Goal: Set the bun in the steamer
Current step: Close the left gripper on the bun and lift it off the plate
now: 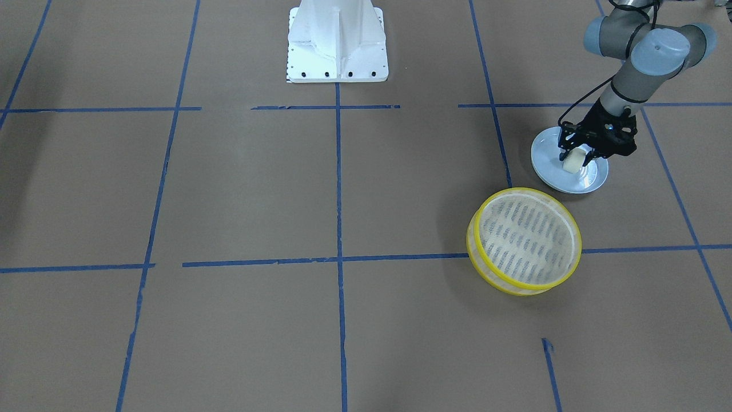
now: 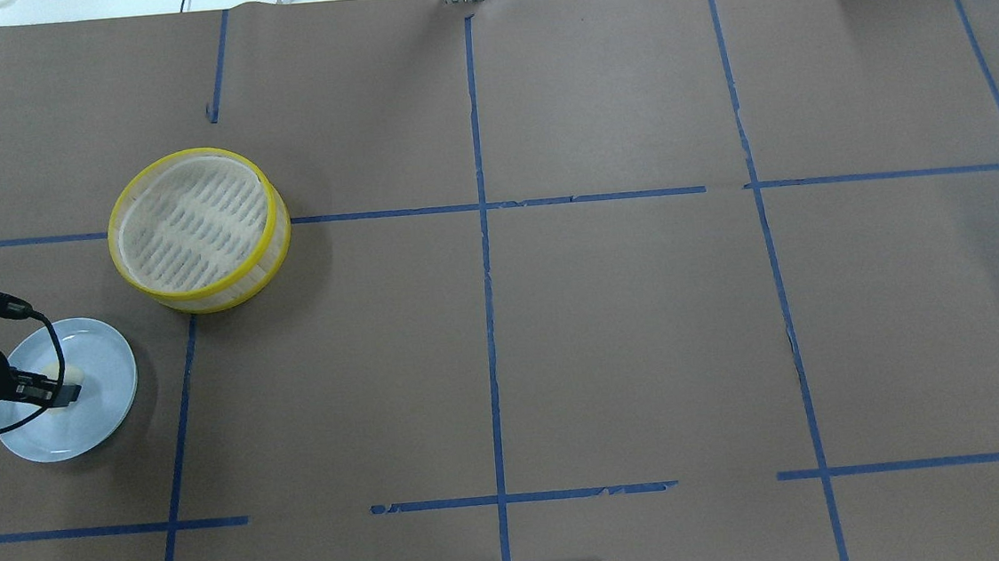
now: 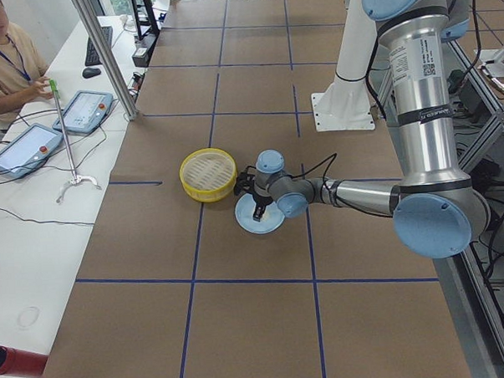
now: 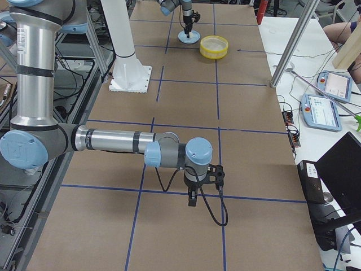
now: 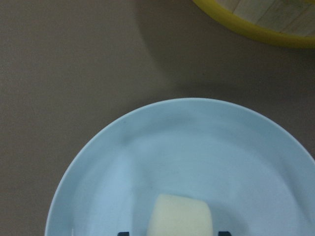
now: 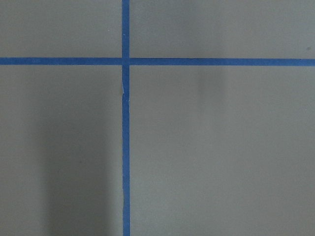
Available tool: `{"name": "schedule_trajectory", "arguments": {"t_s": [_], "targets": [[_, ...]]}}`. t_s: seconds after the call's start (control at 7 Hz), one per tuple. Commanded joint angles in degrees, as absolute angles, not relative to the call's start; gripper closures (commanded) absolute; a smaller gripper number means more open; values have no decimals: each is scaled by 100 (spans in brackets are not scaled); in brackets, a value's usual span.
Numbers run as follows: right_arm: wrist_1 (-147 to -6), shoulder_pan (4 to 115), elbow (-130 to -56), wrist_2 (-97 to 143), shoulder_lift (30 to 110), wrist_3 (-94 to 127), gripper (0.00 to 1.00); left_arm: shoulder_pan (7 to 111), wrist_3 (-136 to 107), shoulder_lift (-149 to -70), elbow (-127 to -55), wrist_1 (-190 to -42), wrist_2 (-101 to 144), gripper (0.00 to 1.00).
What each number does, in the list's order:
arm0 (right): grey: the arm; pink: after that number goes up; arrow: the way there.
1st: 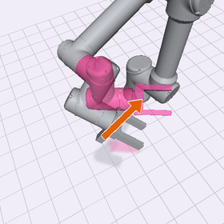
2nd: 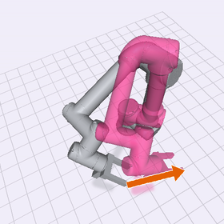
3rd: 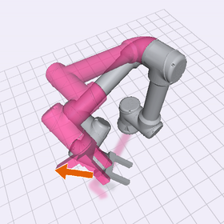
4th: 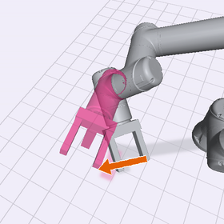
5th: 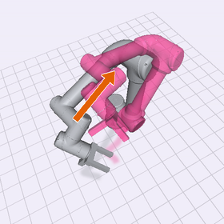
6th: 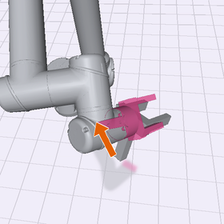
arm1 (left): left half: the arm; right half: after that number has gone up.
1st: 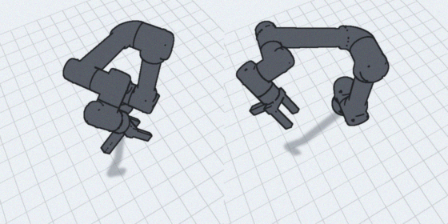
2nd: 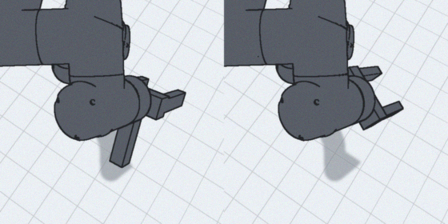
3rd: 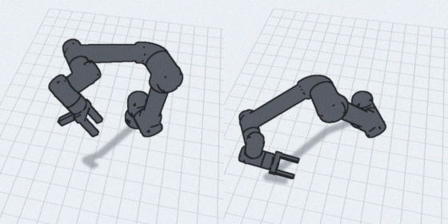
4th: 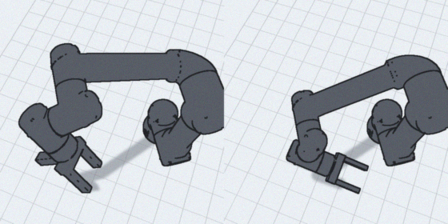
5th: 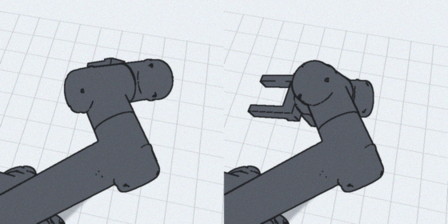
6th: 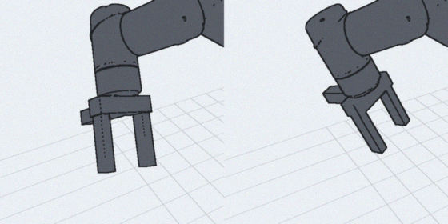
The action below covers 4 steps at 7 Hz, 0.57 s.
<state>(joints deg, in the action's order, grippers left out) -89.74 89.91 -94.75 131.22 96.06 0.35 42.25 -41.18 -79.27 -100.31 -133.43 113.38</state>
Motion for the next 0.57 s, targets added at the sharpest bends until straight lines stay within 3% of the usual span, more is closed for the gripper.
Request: {"name": "schedule_trajectory", "arguments": {"t_s": [0.0,0.29,0.43], "targets": [[-8974,8991,-9475,13122,9606,35,0,4227,-4131,-7928,-10089,-13333,11338,55],[-8974,8991,-9475,13122,9606,35,0,4236,-4462,-7963,-10309,-13324,11355,65],[-8974,8991,-9475,13122,9606,35,0,4271,-4613,-8154,-10353,-13316,11382,65]]}}
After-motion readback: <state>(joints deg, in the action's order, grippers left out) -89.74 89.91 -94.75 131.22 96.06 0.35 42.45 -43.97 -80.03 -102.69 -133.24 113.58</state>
